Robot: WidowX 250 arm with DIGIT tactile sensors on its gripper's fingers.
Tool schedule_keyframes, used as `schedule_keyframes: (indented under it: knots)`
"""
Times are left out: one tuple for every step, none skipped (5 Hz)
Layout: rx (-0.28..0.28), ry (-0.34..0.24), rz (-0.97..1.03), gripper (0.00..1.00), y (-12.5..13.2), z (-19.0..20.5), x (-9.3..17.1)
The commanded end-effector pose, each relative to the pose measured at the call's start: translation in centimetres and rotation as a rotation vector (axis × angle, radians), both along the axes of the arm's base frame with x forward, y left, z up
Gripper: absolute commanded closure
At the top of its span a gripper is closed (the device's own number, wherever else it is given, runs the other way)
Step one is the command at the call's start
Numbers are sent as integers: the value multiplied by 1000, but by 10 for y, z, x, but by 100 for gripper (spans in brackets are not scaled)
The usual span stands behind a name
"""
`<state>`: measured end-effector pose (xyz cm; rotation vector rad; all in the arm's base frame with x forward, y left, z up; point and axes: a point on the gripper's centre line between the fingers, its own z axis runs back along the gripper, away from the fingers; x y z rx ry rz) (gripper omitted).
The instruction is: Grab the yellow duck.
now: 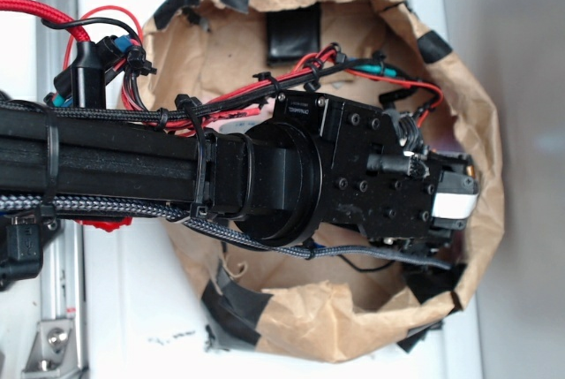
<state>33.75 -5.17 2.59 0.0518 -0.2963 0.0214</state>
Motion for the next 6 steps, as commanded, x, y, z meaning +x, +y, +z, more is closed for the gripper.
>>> schedule_keyframes:
  knots:
    - [-17,-50,-5,100,-3,18,4]
    - [-13,-89,14,100,5,36,1]
    - [4,-102,55,100,31,82,-16]
    - [-42,21,59,100,61,121,-33]
    - [-25,228,-63,100,59,139,-52]
    - [-78,307,-132,100,52,141,-61]
